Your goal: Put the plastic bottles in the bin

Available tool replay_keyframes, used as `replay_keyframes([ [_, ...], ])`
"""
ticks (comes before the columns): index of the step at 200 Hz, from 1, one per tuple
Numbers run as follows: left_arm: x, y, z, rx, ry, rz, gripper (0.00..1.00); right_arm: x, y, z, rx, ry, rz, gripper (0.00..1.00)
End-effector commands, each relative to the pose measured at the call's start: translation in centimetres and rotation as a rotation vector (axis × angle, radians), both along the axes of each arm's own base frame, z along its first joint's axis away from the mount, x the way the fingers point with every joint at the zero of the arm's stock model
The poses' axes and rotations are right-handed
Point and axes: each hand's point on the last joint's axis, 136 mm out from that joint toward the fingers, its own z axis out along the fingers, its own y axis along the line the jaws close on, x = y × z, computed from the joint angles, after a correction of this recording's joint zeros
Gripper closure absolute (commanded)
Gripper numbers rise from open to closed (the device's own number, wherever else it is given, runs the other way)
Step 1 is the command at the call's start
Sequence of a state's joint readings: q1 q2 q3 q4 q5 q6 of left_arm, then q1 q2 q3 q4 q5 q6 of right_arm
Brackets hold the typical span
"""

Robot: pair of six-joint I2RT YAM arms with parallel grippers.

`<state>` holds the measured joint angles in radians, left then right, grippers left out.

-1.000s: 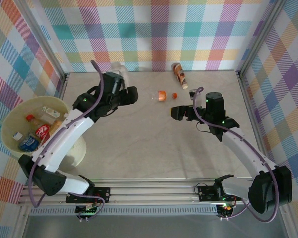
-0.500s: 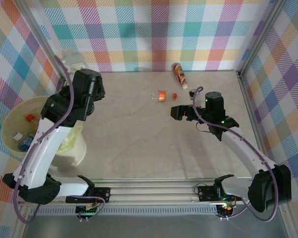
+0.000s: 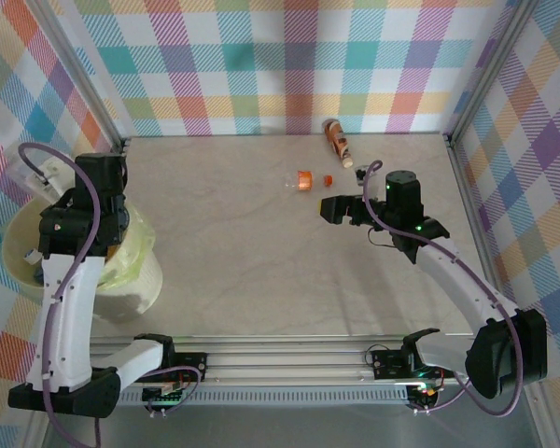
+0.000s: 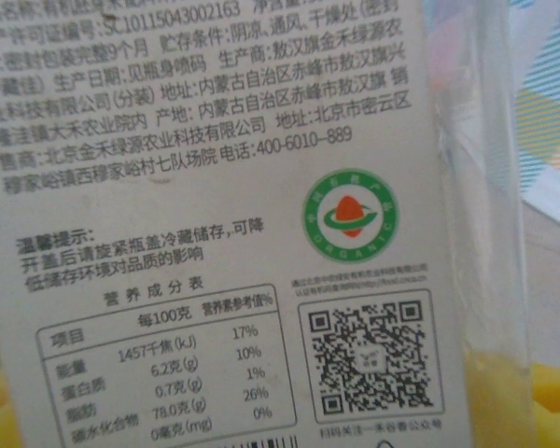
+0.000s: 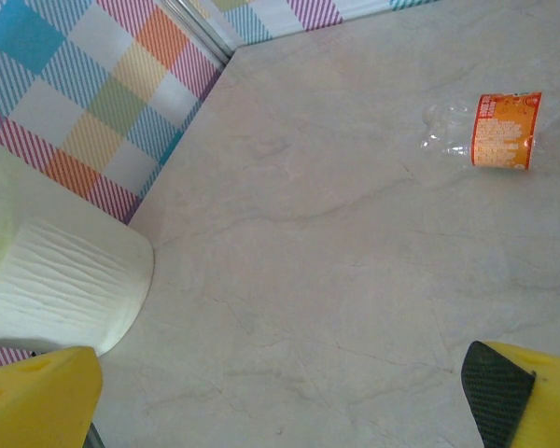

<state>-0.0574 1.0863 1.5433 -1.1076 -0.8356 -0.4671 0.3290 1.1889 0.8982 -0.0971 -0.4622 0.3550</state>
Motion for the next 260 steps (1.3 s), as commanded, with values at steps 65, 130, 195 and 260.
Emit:
replay_keyframes([
  [65, -2.3, 2.1, -4.7, -0.213, -0.072, 0.218, 0.25, 1.3, 1.6, 1.5, 0.006, -0.026, 0.072, 0.00],
  [130, -2.3, 0.9, -4.1, -0.281, -0.072, 0.152, 0.00, 1.8, 2.1, 2.1, 0.024, -0.014, 0.083, 0.00],
  [195, -0.6, -0.6, -4.0, -0.344, -0.095, 0.047, 0.00, 1.8, 2.1, 2.3, 0.026, -0.012, 0.077, 0.00],
  [260, 3.8, -3.0, -5.8, -0.440, -0.021, -0.119, 0.00, 1.7, 1.9, 1.9, 0.012, -0.003, 0.073, 0.00],
])
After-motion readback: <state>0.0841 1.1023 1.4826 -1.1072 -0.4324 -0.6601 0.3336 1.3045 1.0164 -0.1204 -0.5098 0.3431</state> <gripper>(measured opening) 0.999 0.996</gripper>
